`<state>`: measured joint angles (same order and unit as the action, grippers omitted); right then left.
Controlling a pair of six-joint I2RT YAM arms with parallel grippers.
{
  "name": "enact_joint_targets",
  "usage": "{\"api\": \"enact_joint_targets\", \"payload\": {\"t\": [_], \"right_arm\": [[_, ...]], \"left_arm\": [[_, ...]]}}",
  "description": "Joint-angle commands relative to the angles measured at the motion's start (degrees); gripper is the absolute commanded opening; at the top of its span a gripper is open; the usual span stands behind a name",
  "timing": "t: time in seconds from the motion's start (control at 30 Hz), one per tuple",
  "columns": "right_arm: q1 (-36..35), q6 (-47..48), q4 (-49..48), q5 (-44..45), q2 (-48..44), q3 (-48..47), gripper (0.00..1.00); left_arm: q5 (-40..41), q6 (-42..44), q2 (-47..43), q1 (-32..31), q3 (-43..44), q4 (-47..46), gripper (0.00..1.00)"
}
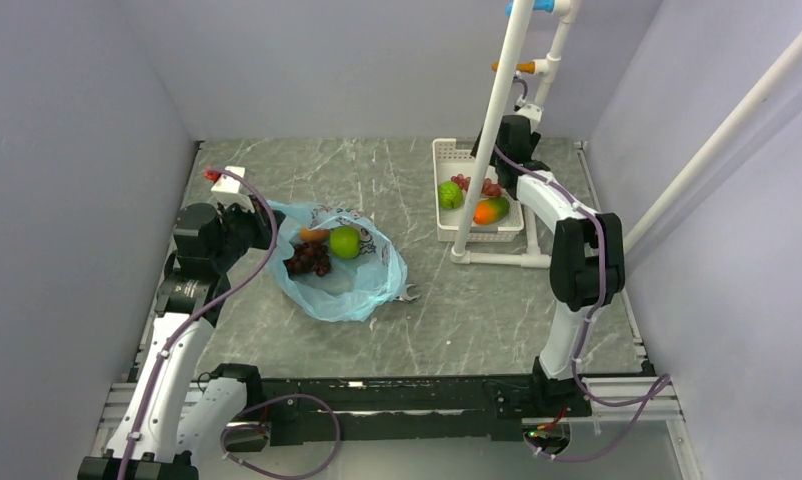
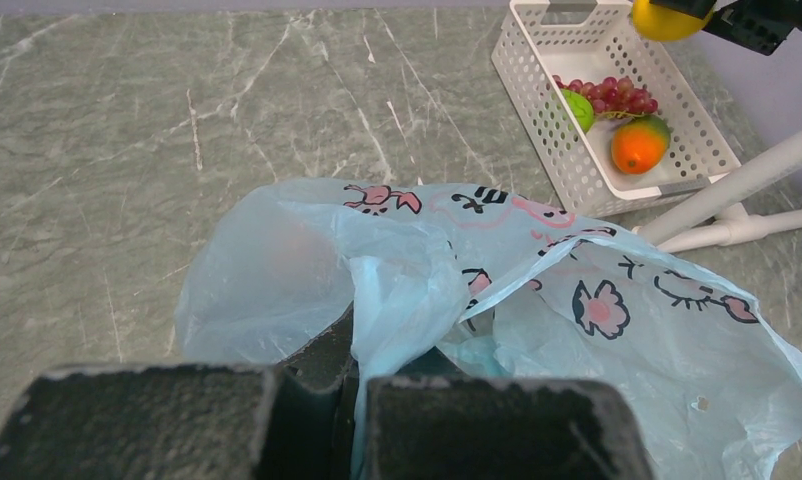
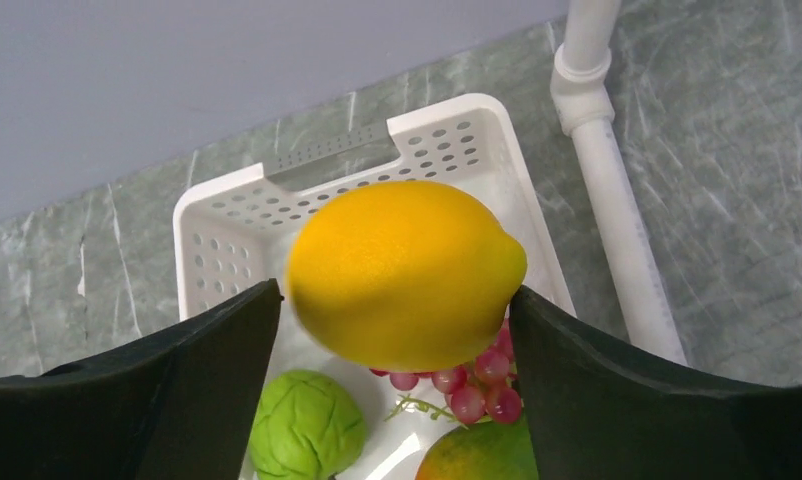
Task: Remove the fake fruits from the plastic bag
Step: Place the fake fruit in the bin, then take out the fake fruit from the plastic bag.
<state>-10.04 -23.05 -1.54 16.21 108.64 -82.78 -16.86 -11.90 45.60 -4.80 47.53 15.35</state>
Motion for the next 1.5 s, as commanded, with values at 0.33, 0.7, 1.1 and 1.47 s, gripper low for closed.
{"api": "enact_joint_targets", "payload": {"t": [0.33, 0.7, 1.1, 1.47], "right_arm": [[1.4, -0.6, 6.4, 2.8, -7.9, 3.3, 0.99], [7.3, -12.8, 2.9, 0.0, -44.3, 41.3, 0.95], [-6.9, -12.0, 13.0, -11.9, -65.4, 50.3, 0.94], [-48.3, -4.6, -1.9, 0.6, -60.2, 44.4, 0.94]], "left_arm": [[-2.5, -0.9, 0.1, 0.1, 1.4, -1.7, 0.0], [-2.4, -1.2, -1.6, -0.3, 1.4, -1.5, 0.0], [-2.3, -1.3, -3.5, -0.4, 1.1, -2.1, 0.0], [-4.2, -1.3, -2.3, -0.4, 1.1, -2.3, 0.0]]}}
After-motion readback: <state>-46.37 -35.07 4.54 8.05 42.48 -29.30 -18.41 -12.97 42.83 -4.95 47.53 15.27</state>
